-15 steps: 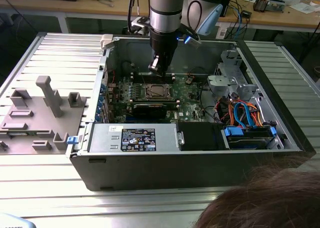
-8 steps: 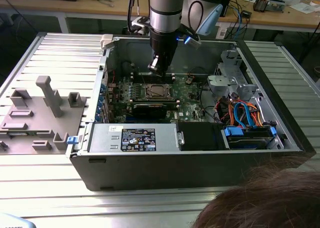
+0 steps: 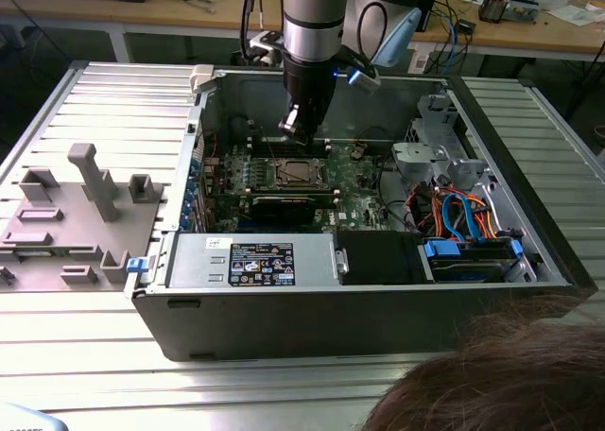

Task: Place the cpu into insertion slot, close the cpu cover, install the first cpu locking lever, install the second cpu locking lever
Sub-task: 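Install the first cpu locking lever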

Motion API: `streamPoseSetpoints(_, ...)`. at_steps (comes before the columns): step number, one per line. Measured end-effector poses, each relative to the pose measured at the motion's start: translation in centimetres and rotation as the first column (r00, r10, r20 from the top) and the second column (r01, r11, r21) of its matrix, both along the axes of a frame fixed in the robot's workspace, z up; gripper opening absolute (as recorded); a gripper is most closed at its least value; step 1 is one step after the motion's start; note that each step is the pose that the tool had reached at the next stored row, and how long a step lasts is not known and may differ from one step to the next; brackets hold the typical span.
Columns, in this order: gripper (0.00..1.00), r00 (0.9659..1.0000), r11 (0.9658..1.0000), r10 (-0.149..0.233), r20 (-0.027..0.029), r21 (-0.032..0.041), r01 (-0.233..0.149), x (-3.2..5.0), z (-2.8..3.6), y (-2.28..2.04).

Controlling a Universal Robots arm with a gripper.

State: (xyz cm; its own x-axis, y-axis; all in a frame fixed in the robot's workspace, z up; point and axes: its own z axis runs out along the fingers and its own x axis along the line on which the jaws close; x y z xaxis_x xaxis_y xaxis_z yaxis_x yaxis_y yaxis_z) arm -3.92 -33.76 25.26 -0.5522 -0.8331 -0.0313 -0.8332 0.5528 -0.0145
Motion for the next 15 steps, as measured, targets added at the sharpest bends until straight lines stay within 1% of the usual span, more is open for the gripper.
streamPoseSetpoints(8,0.11,0.9996,0.9996,-0.028,0.0000,0.0000,0.028,0.00,0.00,0.00)
streamPoseSetpoints(15,0.11,0.9981,0.9981,-0.061,0.0000,0.0001,0.061,0.00,0.00,0.00)
